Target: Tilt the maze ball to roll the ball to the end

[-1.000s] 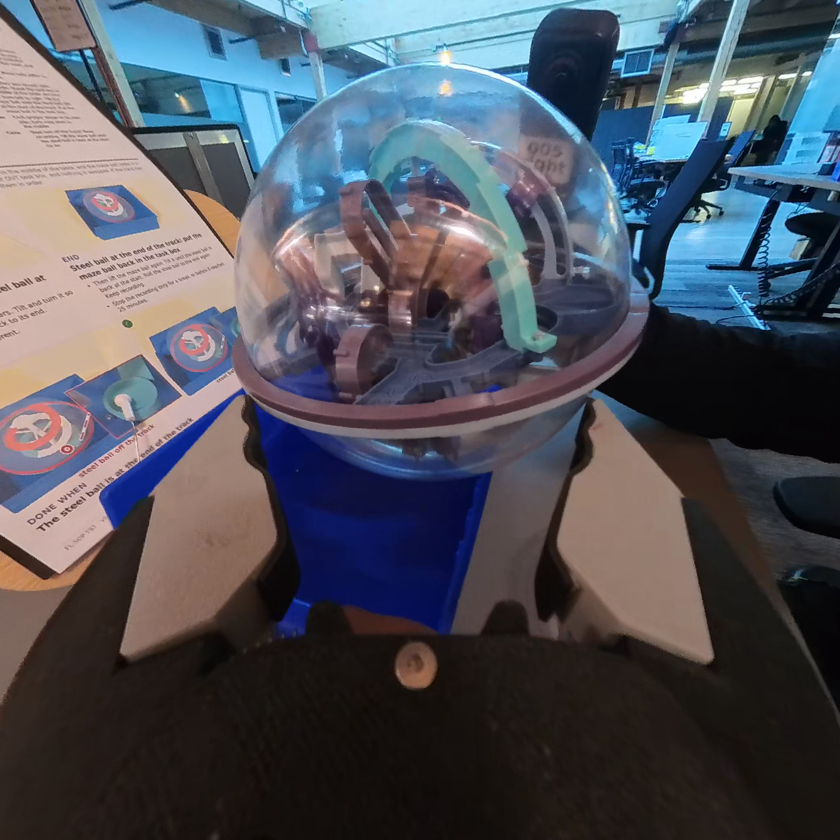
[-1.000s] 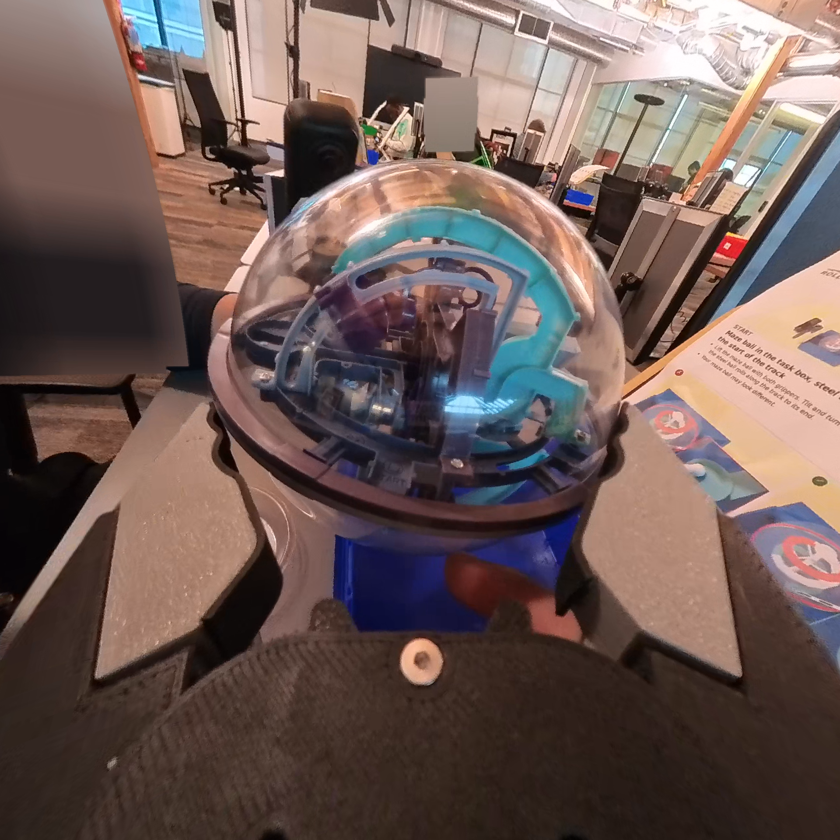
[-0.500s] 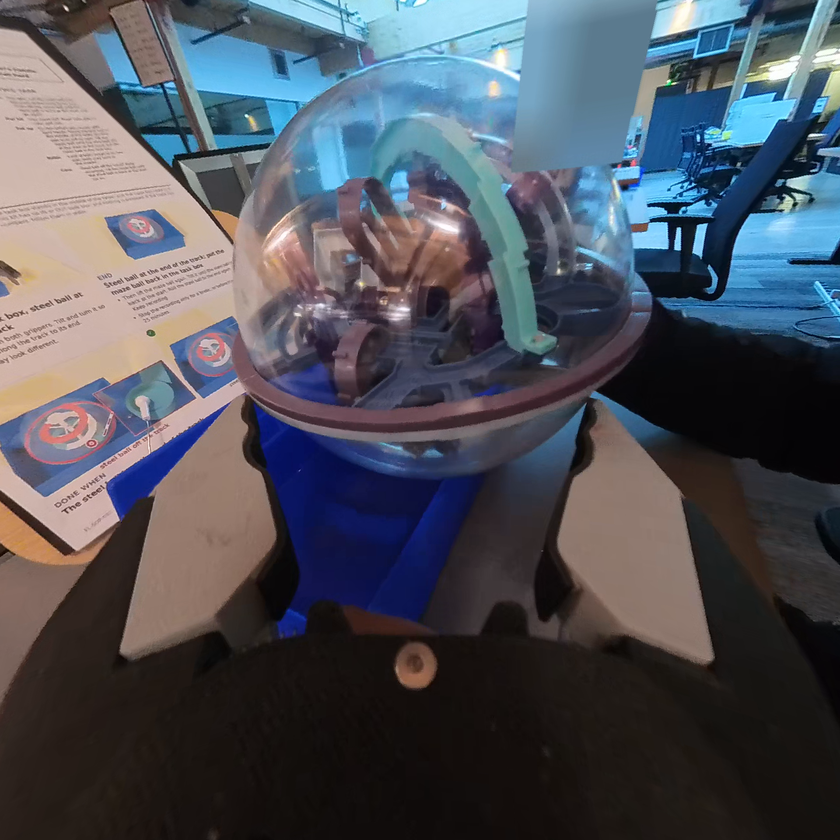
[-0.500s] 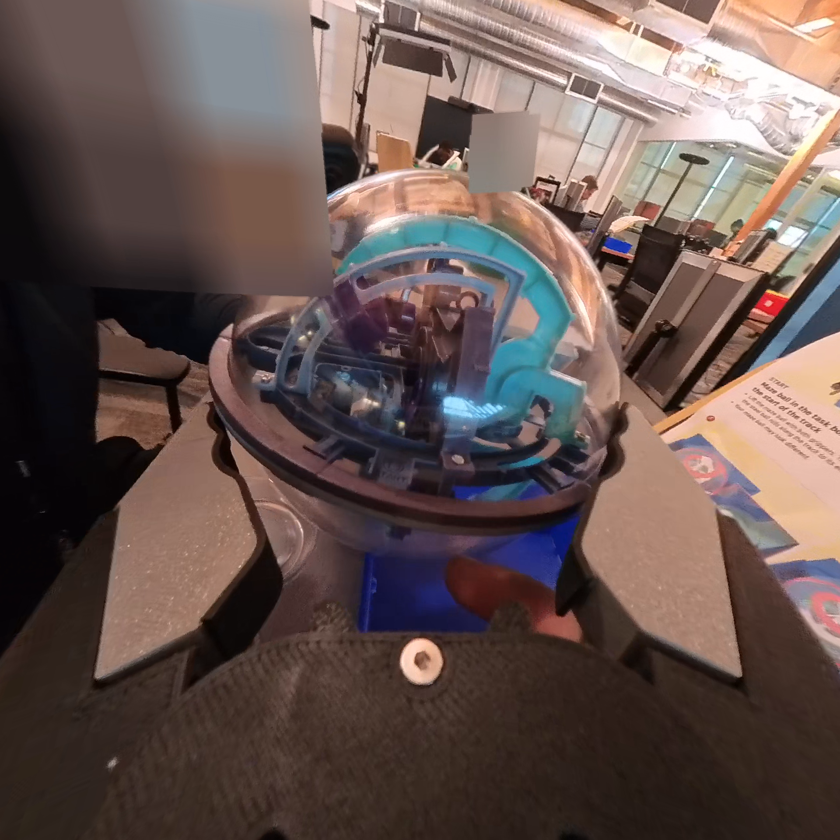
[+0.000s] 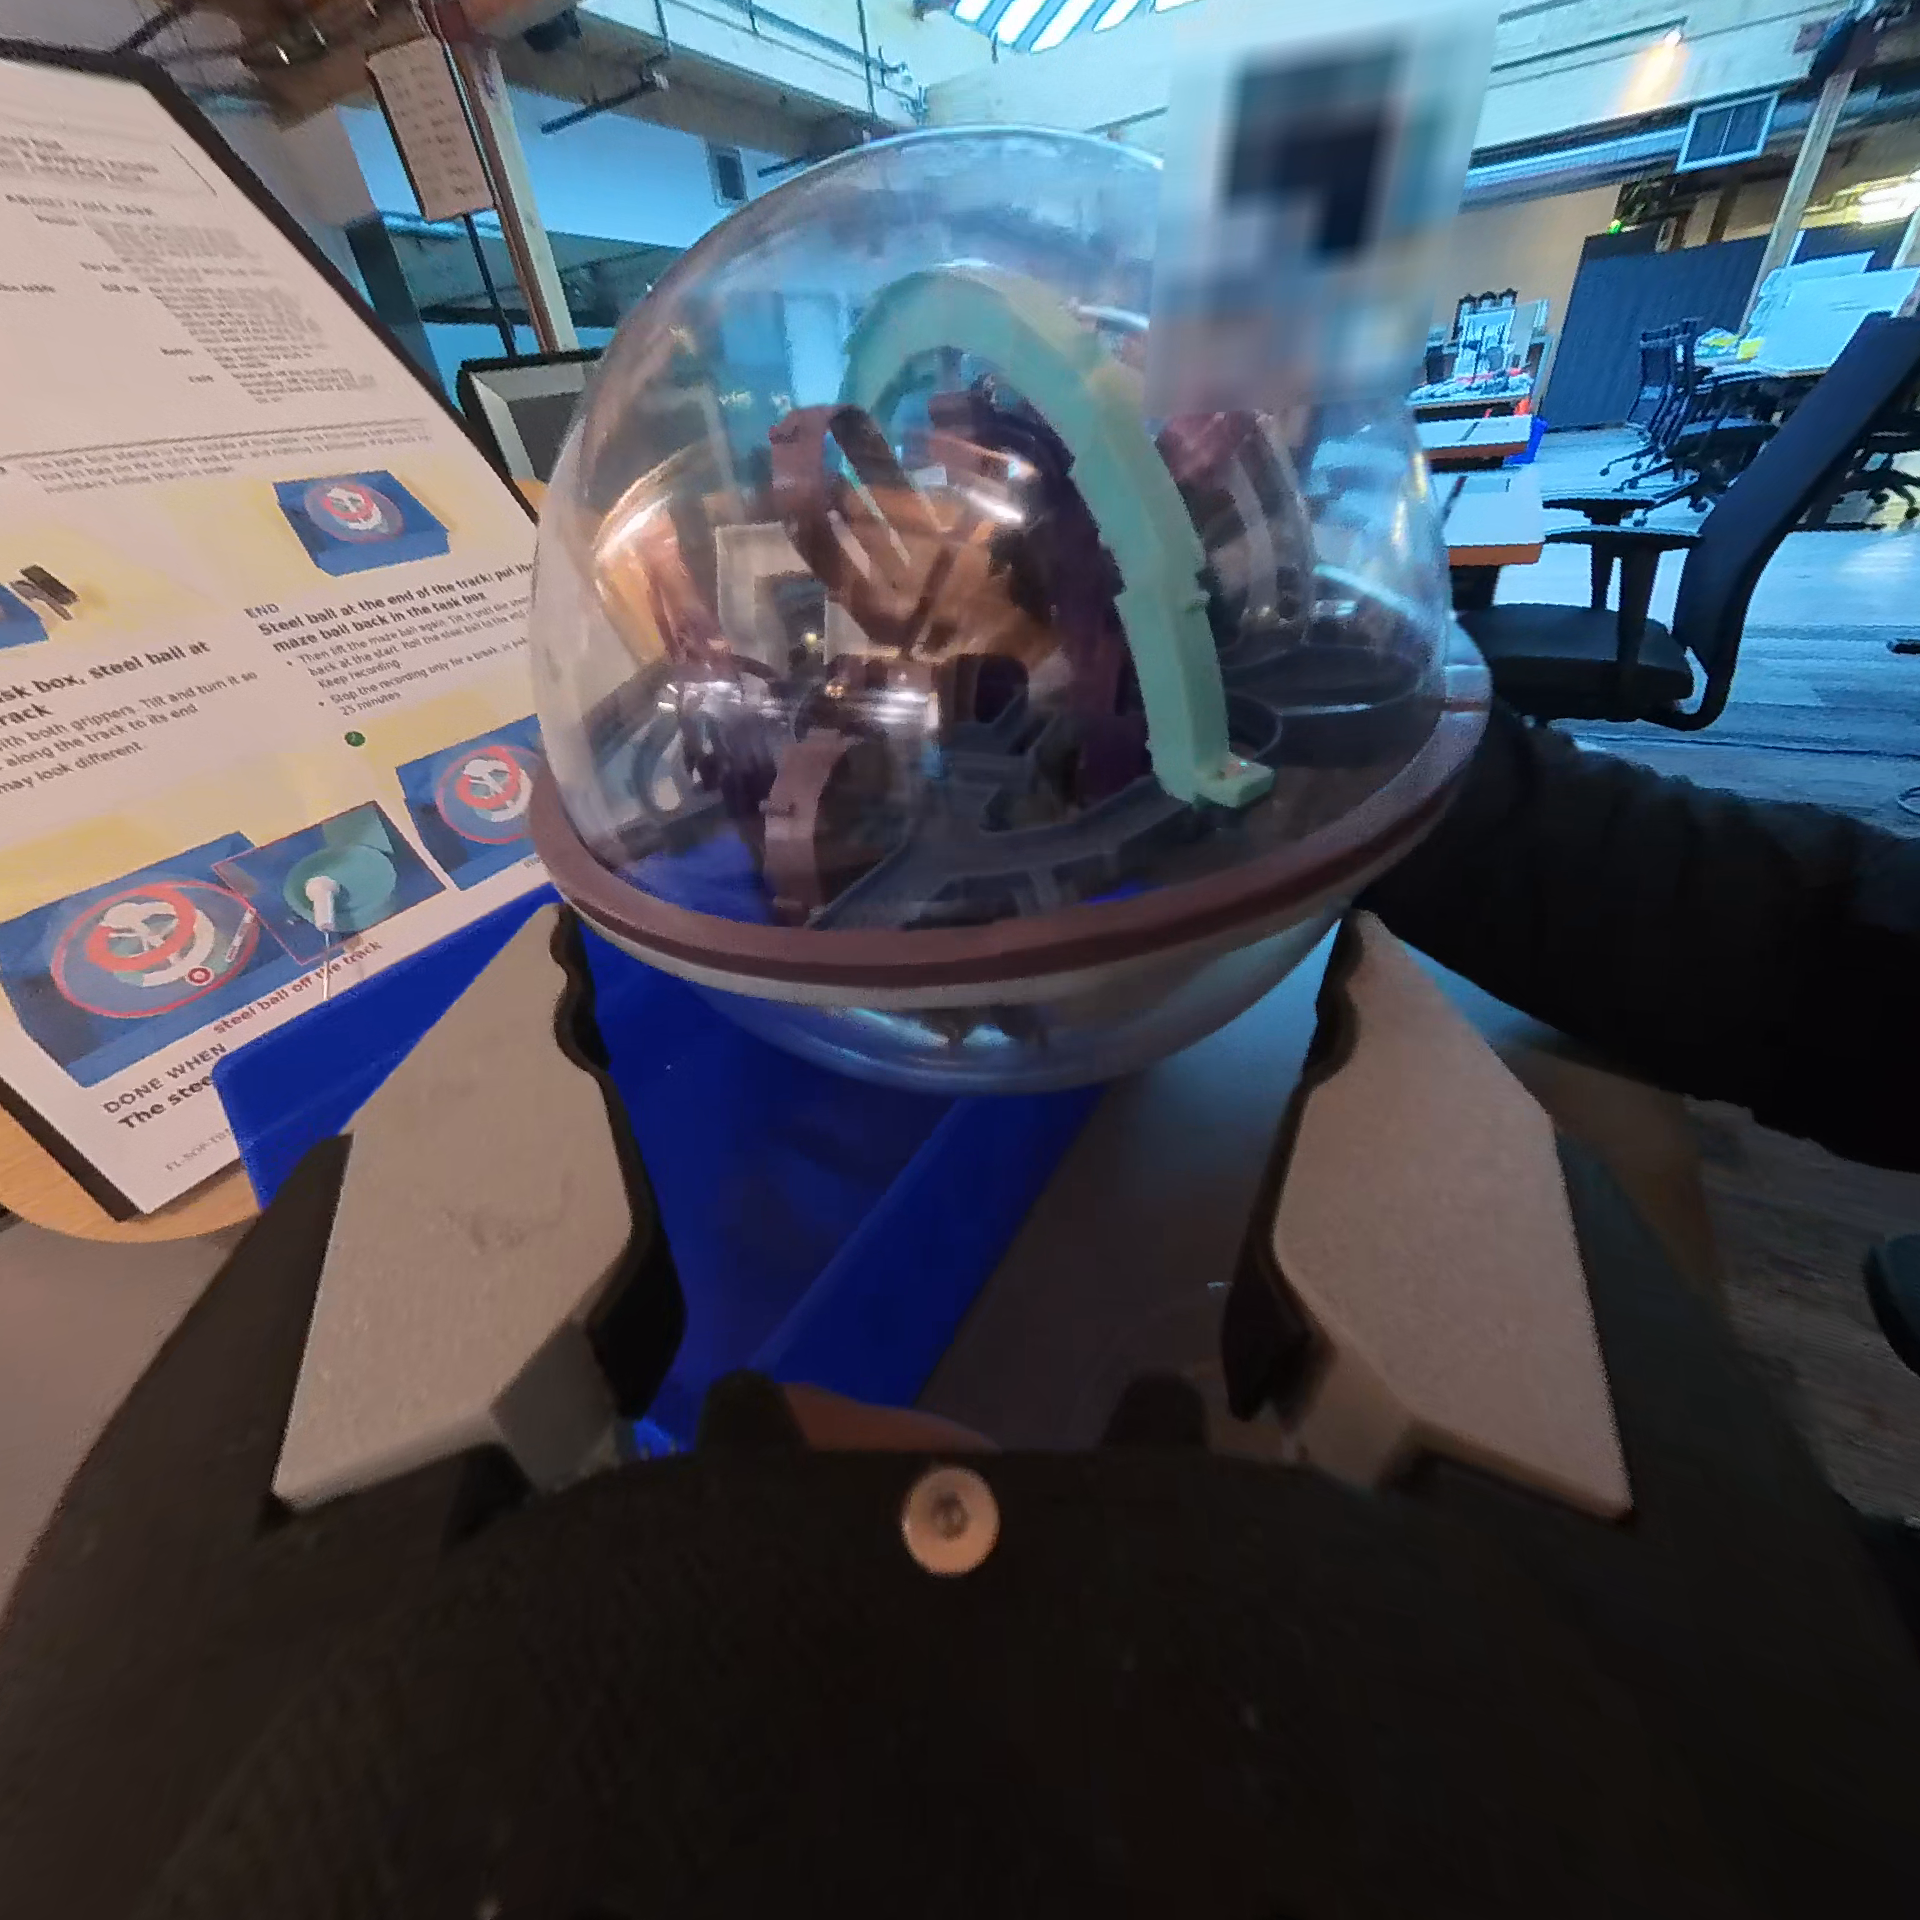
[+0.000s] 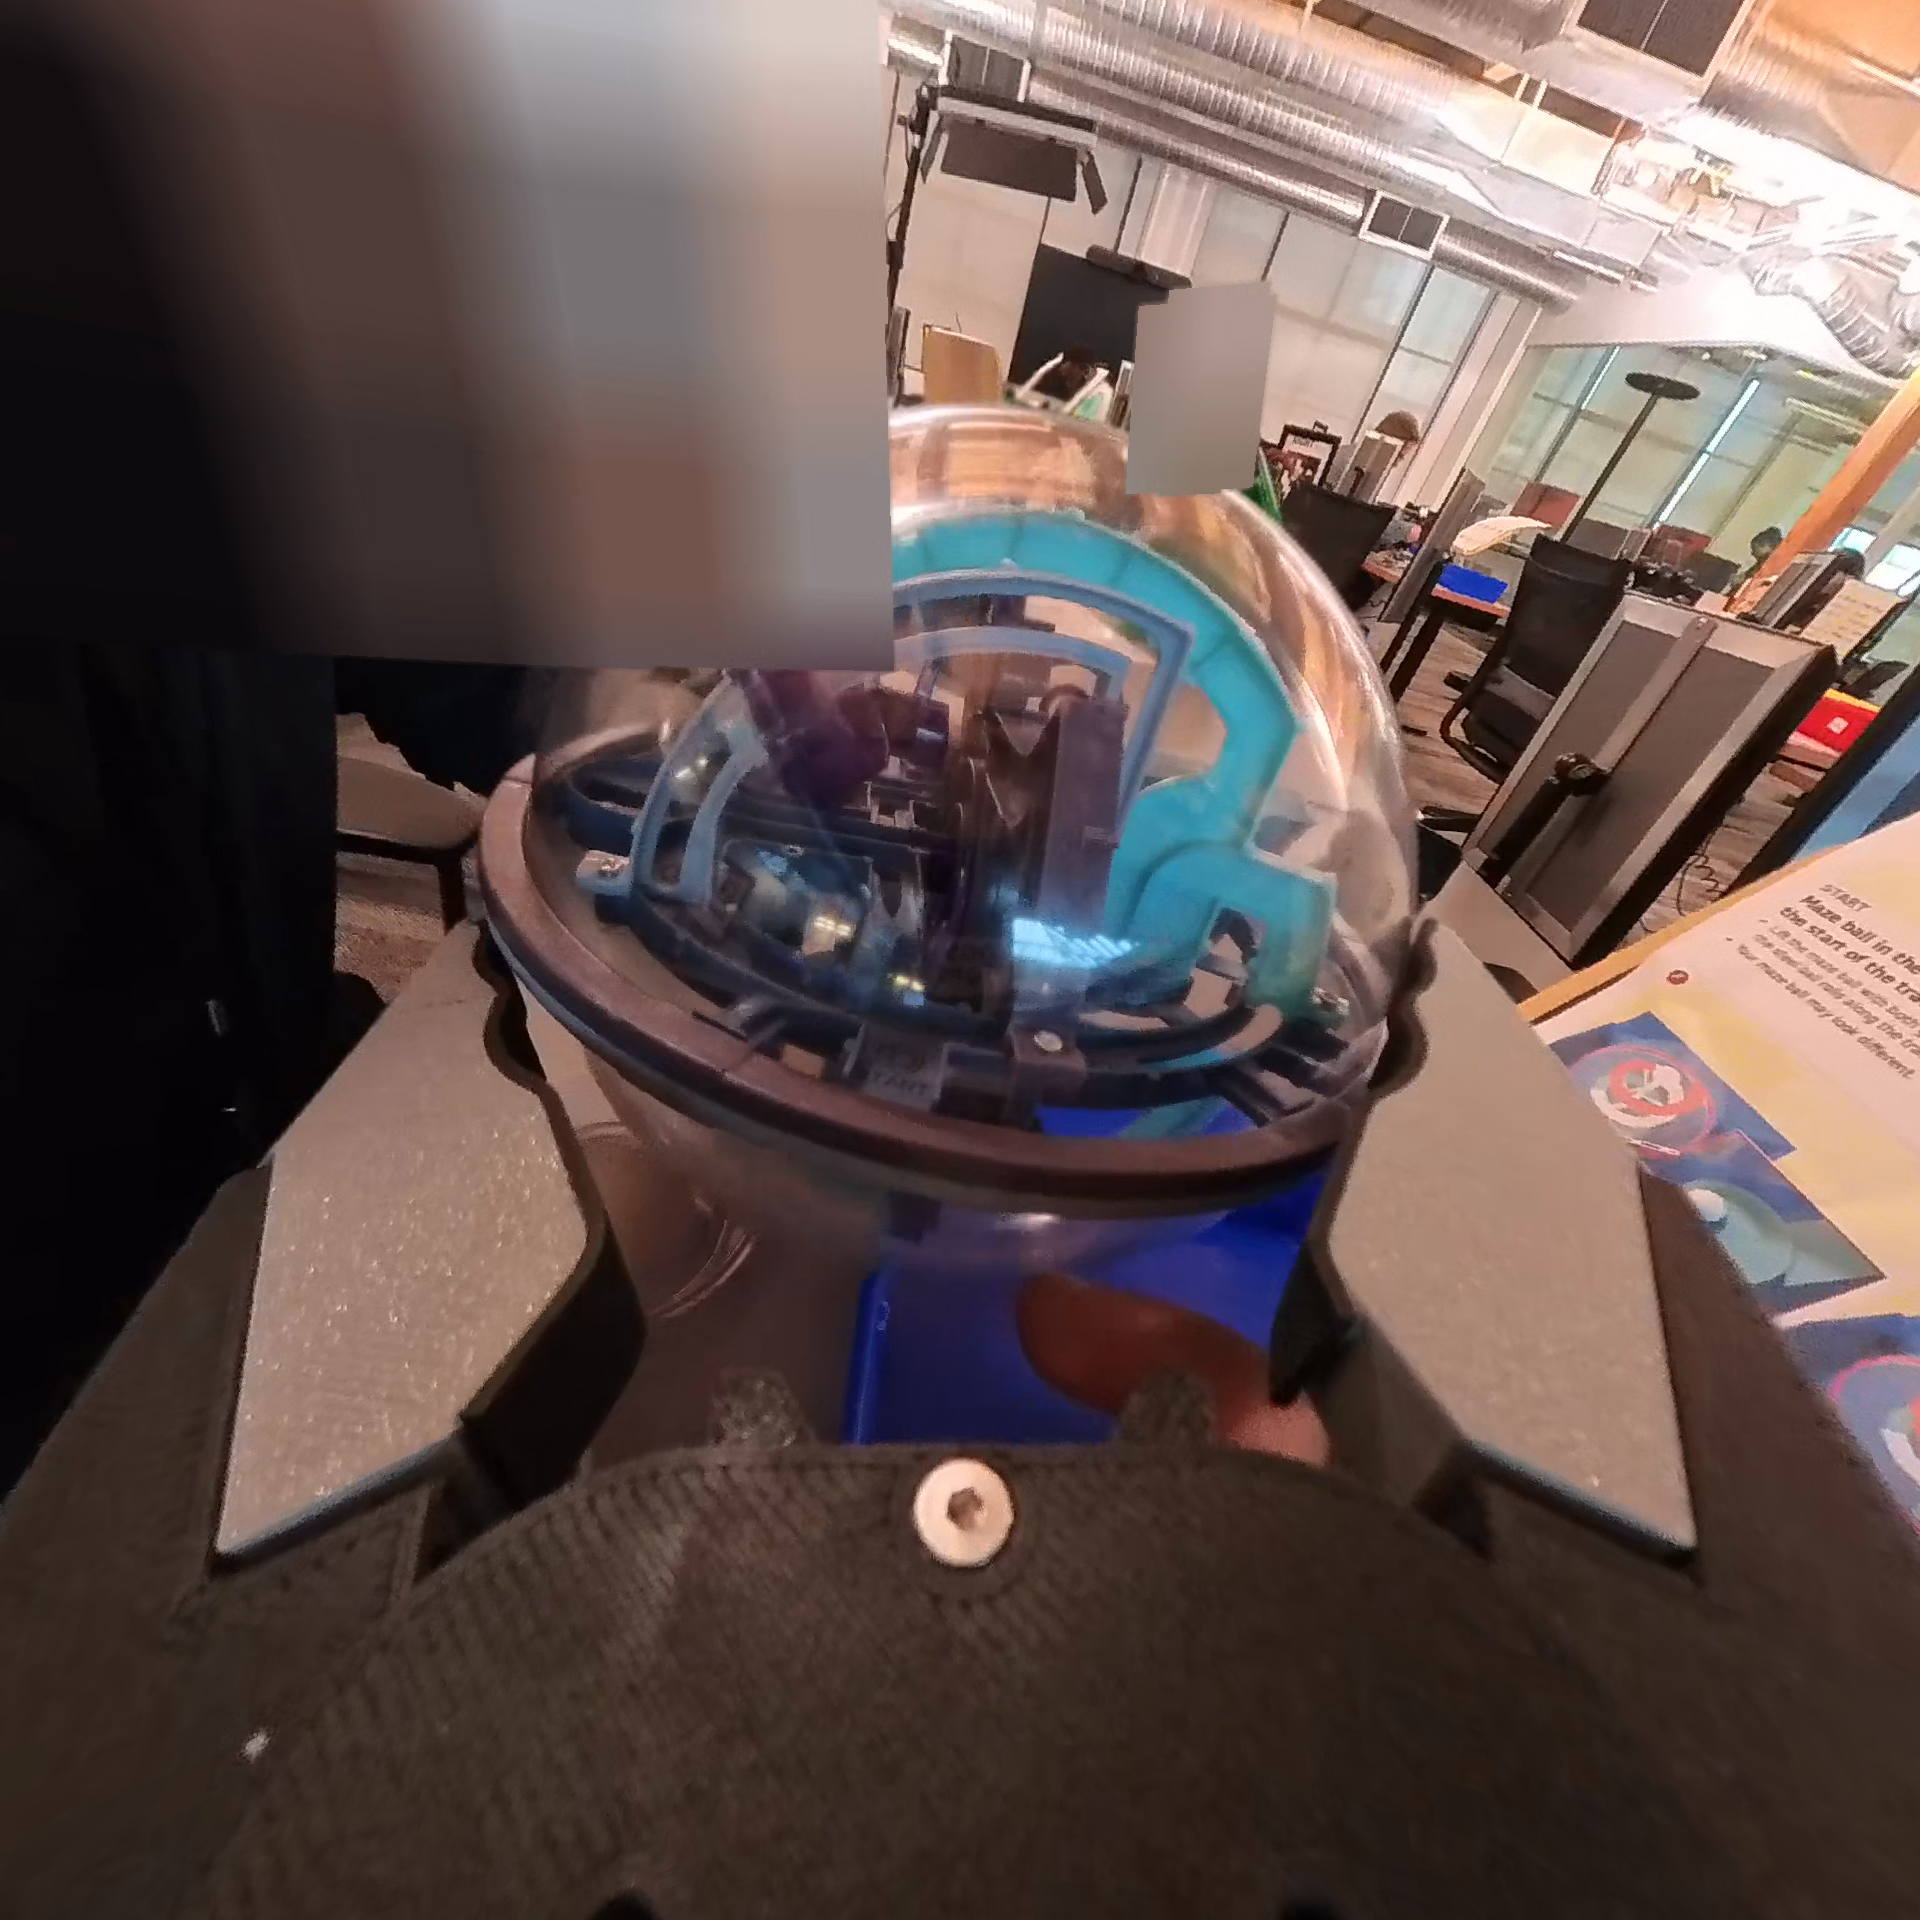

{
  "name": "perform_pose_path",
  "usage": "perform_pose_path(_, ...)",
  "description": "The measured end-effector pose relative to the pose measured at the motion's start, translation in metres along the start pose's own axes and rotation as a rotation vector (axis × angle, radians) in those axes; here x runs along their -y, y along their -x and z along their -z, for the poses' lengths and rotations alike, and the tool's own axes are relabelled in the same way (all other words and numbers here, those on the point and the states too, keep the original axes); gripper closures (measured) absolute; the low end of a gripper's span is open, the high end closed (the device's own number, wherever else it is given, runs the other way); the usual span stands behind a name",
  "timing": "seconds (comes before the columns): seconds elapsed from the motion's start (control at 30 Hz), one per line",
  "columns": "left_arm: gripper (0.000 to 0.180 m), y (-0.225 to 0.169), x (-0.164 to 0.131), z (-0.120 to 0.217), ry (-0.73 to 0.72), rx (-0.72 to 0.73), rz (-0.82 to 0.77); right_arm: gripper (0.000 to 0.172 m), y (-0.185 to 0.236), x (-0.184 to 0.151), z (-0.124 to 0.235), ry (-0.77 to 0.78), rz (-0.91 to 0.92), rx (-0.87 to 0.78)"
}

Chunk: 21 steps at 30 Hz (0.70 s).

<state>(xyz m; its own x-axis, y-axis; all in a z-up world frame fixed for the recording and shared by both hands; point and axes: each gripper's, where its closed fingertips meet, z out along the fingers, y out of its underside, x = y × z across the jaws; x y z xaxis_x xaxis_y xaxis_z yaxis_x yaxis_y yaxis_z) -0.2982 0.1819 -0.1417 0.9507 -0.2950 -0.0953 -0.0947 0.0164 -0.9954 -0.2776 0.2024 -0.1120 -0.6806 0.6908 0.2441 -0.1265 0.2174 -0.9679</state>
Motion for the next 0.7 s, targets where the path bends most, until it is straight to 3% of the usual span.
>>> perform_pose_path(0.7,0.045,-0.0015,-0.0057,-0.0027,0.001,-0.031,-0.04,0.015,0.0034,0.0019,0.0007,0.04,0.082,-0.04)
